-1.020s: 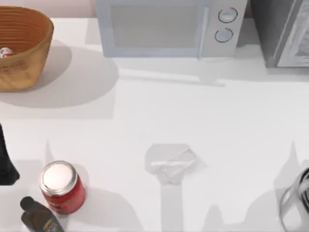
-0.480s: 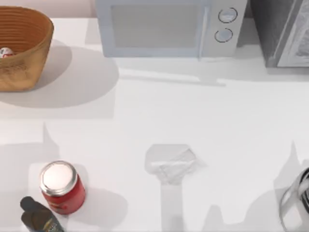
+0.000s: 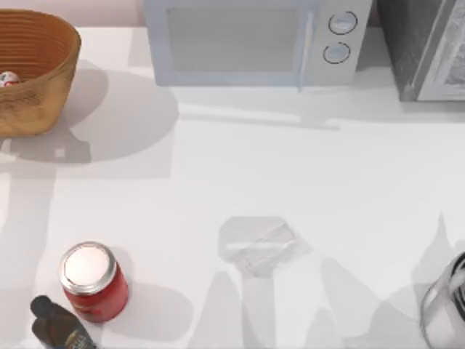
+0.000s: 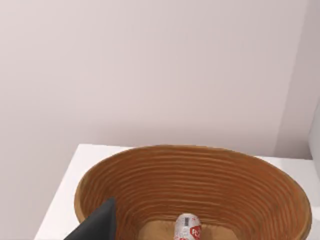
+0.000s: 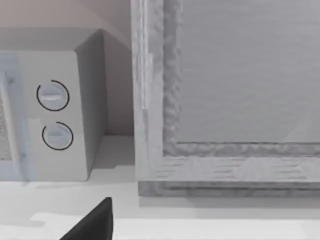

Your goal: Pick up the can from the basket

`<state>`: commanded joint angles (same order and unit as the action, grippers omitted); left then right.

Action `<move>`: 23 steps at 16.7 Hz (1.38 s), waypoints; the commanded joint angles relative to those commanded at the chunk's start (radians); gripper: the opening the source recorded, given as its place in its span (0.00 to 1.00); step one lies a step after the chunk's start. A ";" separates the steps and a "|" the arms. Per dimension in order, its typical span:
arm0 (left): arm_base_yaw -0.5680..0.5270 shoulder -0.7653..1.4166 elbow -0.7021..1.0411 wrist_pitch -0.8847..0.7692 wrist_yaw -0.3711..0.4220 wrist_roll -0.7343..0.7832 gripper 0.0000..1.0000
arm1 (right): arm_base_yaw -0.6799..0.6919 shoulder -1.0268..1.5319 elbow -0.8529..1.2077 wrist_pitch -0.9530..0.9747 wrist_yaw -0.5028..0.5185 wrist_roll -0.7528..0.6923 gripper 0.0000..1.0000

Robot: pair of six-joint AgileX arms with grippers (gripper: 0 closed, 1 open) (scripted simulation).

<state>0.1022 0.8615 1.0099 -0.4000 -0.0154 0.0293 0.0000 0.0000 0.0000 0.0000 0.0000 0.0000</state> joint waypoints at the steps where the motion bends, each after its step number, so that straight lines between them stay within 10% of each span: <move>1: 0.005 0.103 0.089 -0.056 0.004 0.006 1.00 | 0.000 0.000 0.000 0.000 0.000 0.000 1.00; 14: 0.032 1.375 1.120 -0.729 0.084 0.106 1.00 | 0.000 0.000 0.000 0.000 0.000 0.000 1.00; 23: 0.037 1.635 1.362 -0.853 0.106 0.131 1.00 | 0.000 0.000 0.000 0.000 0.000 0.000 1.00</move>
<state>0.1392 2.4969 2.3719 -1.2527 0.0904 0.1606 0.0000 0.0000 0.0000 0.0000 0.0000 0.0000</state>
